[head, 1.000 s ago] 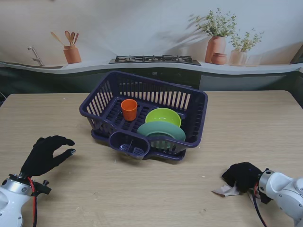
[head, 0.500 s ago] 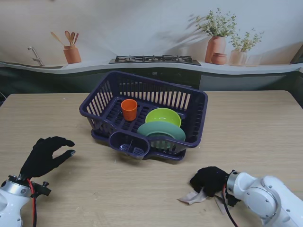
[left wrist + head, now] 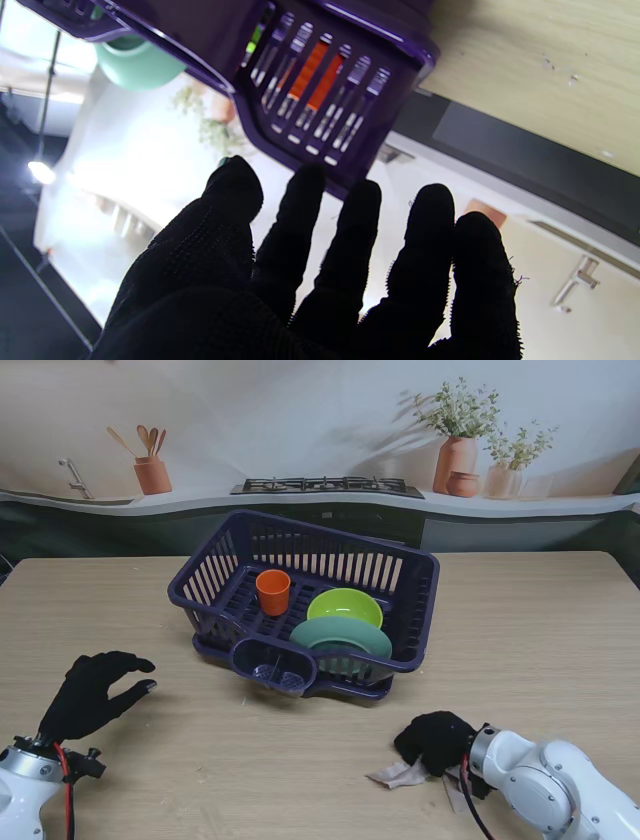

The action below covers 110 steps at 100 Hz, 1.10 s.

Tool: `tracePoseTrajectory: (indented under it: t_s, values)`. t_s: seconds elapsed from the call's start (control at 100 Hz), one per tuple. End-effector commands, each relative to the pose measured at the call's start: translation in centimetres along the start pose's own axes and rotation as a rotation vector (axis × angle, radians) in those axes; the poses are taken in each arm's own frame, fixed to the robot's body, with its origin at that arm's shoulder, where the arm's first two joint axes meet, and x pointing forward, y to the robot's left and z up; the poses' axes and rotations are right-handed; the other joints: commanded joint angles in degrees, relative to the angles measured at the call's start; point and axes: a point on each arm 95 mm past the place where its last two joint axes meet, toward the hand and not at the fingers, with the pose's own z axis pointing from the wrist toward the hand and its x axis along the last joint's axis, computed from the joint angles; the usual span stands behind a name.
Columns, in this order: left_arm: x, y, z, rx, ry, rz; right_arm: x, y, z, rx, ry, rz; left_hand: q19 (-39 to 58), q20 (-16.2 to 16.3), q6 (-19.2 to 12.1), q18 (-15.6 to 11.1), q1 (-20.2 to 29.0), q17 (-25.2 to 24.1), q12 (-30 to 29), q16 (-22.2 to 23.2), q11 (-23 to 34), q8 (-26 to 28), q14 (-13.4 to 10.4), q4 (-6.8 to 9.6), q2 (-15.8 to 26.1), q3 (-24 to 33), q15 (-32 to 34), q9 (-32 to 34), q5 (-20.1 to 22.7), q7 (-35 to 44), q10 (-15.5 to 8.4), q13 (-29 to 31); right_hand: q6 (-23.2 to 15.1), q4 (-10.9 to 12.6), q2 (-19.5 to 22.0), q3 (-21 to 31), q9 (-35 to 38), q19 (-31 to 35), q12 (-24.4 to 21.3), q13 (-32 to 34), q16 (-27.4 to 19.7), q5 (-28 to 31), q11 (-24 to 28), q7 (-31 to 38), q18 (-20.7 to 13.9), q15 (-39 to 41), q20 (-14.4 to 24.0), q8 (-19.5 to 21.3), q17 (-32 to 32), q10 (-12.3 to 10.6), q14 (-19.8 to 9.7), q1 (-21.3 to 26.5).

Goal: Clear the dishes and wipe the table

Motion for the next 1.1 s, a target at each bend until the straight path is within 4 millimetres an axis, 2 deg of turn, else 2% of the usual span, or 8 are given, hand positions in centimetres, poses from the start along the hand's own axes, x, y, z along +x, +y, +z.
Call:
tracePoseTrajectory:
  t_s: [0.0, 0.21, 0.37, 0.53, 0.9, 1.09]
  values:
    - [0.4, 0.1, -0.3, -0.007, 0.009, 0.001, -1.2, -2.4, -1.1, 0.073, -0.028, 0.002, 1.97, 1.08, -0.23, -0.13, 2.06, -0.32, -0.36, 0.49, 0.52, -0.07, 1.02, 1.94, 2.64, -1.18, 0.58, 0.11, 1.34, 0.31, 0.66, 0.73, 1.18, -0.69, 0.04, -0.32, -0.04, 2.46, -3.90, 0.68, -0.40, 0.18, -5.08, -0.45, -1.78, 0.93, -0.35, -0.81, 0.72, 0.84, 1.48, 2.29]
    - [0.6, 0.1, -0.6, 0.000, 0.012, 0.001, -4.4, -2.9, -4.2, 0.115, -0.105, -0.061, 2.07, 1.13, 0.40, -0.15, 1.91, -0.15, -0.33, 0.48, 0.58, -0.35, 1.10, 1.98, 2.83, -1.11, 0.61, 0.24, 1.66, 0.05, 1.15, 0.93, 1.45, -0.67, -0.13, -0.32, -0.06, 2.65, -4.08, 0.67, -0.61, 0.18, -4.87, -0.36, -1.56, 1.15, -0.44, -0.84, 0.76, 1.12, 1.71, 2.43]
    - [0.7, 0.1, -0.6, -0.003, 0.017, -0.003, -4.3, -2.9, -4.6, 0.117, -0.100, -0.063, 2.06, 1.14, 0.76, -0.15, 1.59, -0.15, -0.37, 0.42, 0.51, -1.22, 1.21, 2.06, 3.01, -0.76, 0.52, 0.15, 2.25, -0.98, 1.15, 0.90, 1.47, -0.66, -0.26, -0.22, -0.08, 2.64, -4.19, 0.65, -0.73, 0.32, -4.79, -0.41, -1.28, 1.24, -0.56, -0.94, 0.90, 1.13, 1.76, 2.42]
    - [0.8, 0.2, -0.7, -0.008, 0.017, -0.014, -2.4, -2.3, -2.9, 0.145, -0.016, -0.039, 2.06, 1.15, 0.72, -0.15, 1.28, -0.15, -0.38, 0.39, 0.50, -1.19, 1.33, 2.02, 3.12, -0.67, 0.48, 0.21, 2.62, -1.36, 1.32, 0.87, 1.34, -0.67, -0.32, -0.19, 0.08, 2.64, -4.32, 0.84, -0.84, 0.45, -4.80, -0.46, -1.27, 1.23, -0.67, -0.98, 0.90, 0.98, 1.79, 2.34]
    - [0.6, 0.0, -1.3, 0.006, 0.020, -0.004, 4.1, -0.5, 2.8, 0.156, 0.141, 0.058, 1.98, 1.12, 0.65, -0.13, 0.92, -0.18, -0.41, 0.37, 0.44, -1.05, 1.29, 2.04, 3.24, -0.33, 0.47, 0.25, 3.17, -2.52, 1.25, 0.90, 1.23, -0.65, -0.30, -0.17, 0.11, 2.58, -4.34, 0.83, -0.88, 0.56, -4.81, -0.53, -1.37, 1.27, -0.86, -0.99, 1.09, 0.97, 1.76, 2.28]
    - [0.5, 0.0, -1.3, 0.011, 0.014, 0.000, 5.6, 0.0, 4.8, 0.155, 0.162, 0.093, 1.98, 1.12, 0.77, -0.13, 0.82, -0.18, -0.43, 0.38, 0.41, -0.83, 1.26, 2.03, 3.22, -0.16, 0.46, 0.23, 3.32, -2.99, 1.24, 0.83, 1.23, -0.62, -0.34, -0.14, 0.11, 2.54, -4.34, 0.88, -0.90, 0.58, -4.82, -0.56, -1.36, 1.21, -0.94, -0.96, 1.18, 0.97, 1.63, 2.26]
